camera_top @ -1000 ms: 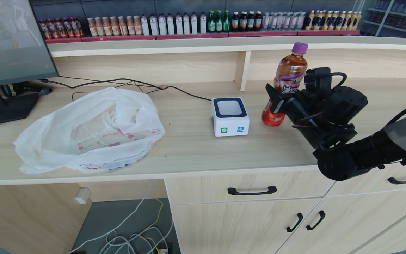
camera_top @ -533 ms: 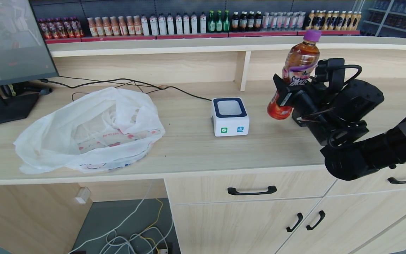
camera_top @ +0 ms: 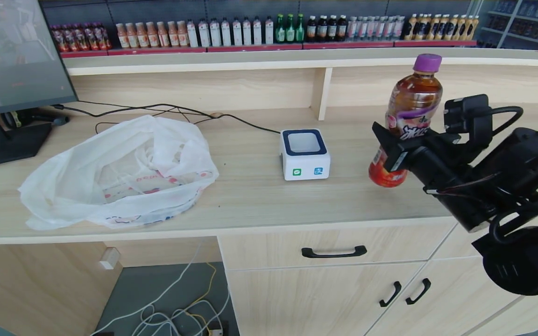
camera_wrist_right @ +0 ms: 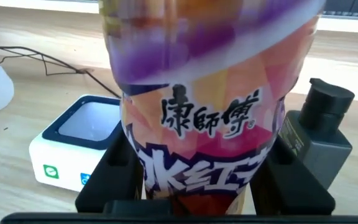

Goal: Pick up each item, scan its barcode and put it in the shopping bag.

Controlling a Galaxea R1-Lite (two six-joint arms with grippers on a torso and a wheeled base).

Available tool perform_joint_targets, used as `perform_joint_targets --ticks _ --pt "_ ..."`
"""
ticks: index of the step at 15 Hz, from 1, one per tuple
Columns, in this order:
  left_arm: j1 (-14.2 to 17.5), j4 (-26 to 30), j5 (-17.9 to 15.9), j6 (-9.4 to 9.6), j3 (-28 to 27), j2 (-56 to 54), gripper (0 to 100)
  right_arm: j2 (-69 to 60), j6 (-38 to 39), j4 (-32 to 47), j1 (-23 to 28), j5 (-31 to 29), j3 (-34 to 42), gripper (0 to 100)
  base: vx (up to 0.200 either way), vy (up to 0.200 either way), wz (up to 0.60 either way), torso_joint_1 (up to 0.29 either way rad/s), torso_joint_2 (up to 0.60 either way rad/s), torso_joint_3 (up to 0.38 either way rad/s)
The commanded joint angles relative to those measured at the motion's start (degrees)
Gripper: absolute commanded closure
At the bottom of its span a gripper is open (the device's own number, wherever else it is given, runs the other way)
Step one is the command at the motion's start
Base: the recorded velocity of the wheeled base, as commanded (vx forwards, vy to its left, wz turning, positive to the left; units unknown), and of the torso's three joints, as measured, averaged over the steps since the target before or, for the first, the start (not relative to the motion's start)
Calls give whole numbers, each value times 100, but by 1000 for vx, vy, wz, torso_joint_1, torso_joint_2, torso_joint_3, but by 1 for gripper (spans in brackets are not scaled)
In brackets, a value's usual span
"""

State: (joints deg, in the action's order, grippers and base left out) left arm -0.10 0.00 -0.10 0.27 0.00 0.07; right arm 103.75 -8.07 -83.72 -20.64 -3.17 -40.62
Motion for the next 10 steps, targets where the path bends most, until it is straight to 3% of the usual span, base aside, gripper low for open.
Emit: perform_joint_targets --ticks 1,10 --pt "1 0 1 0 0 1 0 -725 -72 -162 -133 -17 766 100 0 0 0 0 0 0" --pt "1 0 1 0 0 1 0 -2377 -98 -135 -318 -122 2313 100 0 0 0 0 0 0"
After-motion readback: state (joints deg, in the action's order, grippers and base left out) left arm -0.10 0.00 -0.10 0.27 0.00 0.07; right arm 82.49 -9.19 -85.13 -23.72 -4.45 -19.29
